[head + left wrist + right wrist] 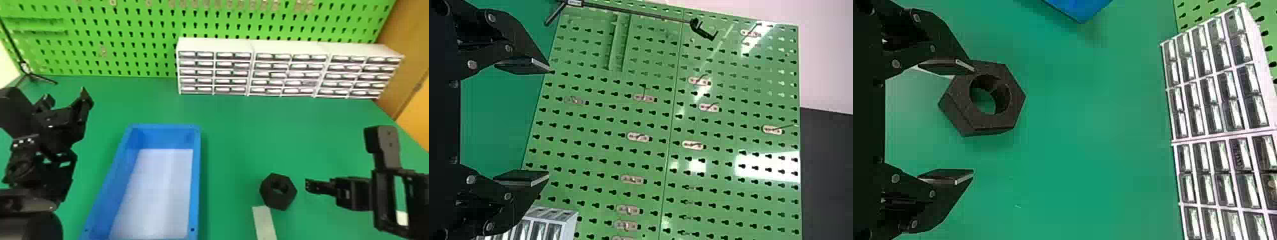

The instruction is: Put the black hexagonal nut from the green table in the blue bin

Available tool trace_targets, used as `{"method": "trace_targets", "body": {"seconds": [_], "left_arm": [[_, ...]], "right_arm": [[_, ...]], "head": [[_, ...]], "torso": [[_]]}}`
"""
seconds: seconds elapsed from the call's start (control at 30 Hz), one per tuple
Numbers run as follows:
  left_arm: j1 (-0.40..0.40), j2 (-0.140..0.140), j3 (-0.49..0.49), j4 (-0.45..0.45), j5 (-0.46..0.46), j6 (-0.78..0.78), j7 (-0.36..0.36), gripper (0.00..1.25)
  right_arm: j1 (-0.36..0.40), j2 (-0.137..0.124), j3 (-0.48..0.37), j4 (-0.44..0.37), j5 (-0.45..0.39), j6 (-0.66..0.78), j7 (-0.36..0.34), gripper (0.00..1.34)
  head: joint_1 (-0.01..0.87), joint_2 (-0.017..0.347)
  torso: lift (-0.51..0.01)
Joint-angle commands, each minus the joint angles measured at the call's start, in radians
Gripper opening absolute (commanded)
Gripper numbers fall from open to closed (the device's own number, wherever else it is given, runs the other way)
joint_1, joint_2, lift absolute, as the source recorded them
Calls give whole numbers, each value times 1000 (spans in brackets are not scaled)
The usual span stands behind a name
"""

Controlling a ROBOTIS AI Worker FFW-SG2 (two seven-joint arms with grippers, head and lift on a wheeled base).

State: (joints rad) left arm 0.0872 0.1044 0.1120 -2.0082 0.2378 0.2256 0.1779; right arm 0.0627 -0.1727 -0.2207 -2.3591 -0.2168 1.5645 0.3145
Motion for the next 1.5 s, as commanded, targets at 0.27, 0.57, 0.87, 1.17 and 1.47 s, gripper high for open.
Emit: {"method": "trace_targets", "body": {"seconds": [0.27,0.57,0.87,1.17,1.47], "left_arm": [[-1,0,-2,0,0,1,0,755],[-1,0,-2,0,0,3,0,755],[0,0,-3,0,0,3,0,755],[-1,0,-5,0,0,4,0,755],[-6,0,-11,0,0,8,0,755]], "right_arm": [[-7,-4,3,0,-1,2,0,818],[-9,-5,4,0,-4,2,0,818],[-11,-5,6,0,-4,2,0,818],[-15,-1,15,1,5,3,0,818],[-30,12,30,11,27,8,0,818]], "head": [[692,8],[692,8],[692,8],[692,8],[692,8]], "torso": [[-97],[-97],[-97],[-97],[-97]]}}
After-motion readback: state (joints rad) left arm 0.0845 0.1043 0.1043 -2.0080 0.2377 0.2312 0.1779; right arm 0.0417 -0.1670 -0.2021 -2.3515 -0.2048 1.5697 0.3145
